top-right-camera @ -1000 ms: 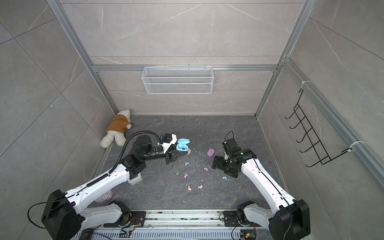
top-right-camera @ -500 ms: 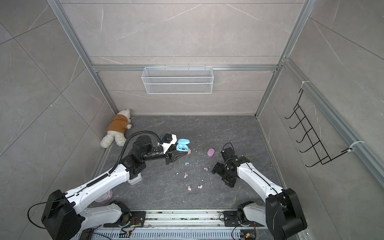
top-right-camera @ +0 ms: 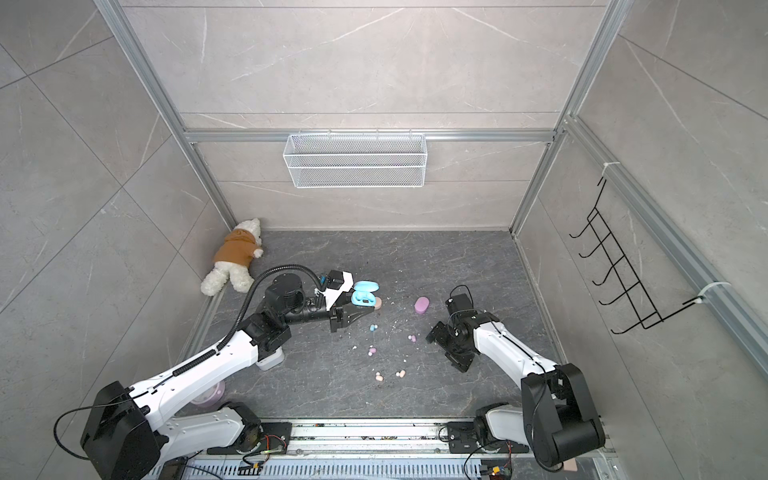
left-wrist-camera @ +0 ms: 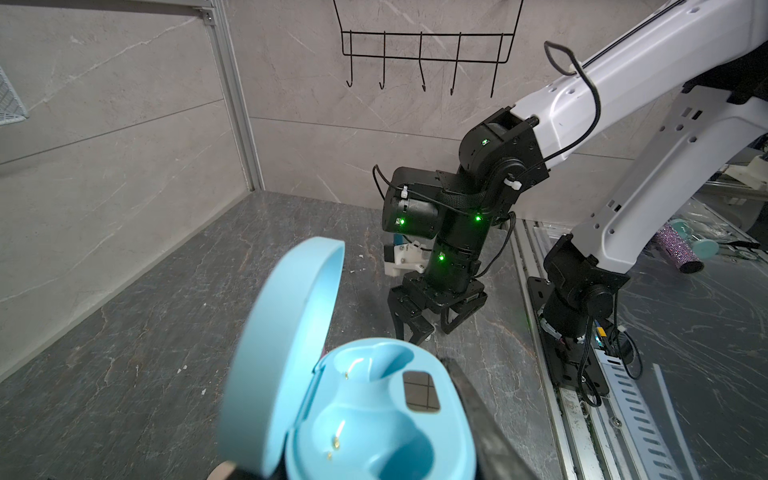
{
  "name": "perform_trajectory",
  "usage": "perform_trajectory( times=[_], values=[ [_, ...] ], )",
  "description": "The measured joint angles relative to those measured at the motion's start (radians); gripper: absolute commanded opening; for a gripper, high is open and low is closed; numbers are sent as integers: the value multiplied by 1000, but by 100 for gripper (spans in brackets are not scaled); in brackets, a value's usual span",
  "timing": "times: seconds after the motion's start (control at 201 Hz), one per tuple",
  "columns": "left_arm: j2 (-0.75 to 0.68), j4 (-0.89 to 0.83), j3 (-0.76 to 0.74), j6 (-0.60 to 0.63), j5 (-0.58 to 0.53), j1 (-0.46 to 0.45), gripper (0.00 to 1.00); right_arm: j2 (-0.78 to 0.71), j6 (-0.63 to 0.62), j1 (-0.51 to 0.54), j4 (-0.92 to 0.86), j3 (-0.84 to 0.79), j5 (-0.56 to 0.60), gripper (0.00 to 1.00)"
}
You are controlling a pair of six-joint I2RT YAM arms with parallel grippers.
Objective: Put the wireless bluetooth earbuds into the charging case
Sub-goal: 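Move the right gripper down over the teal earbud on the table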
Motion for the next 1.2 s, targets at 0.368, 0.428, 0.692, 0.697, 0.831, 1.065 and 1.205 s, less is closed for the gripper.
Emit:
perform_trajectory(
  times=[0.368,0.428,0.692,0.697,0.831,1.065,1.205],
  values=[
    [0,0,0,0,0,0,14,51,-25,-14,29,3,0,96],
    [0,0,0,0,0,0,14,60,-34,-16,31,11,4,96],
    [0,-1,0,1,0,0,14,107,-63,-31,31,48,3,96],
    [0,-1,0,1,0,0,14,108,-64,-32,31,48,3,96],
    [0,-1,0,1,0,0,14,127,-77,-34,31,64,3,96],
    [0,-3,0,0,1,0,14,164,-116,-41,38,94,-16,96],
    [0,-15,0,0,1,0,14,198,-158,-44,51,127,-28,96]
  ],
)
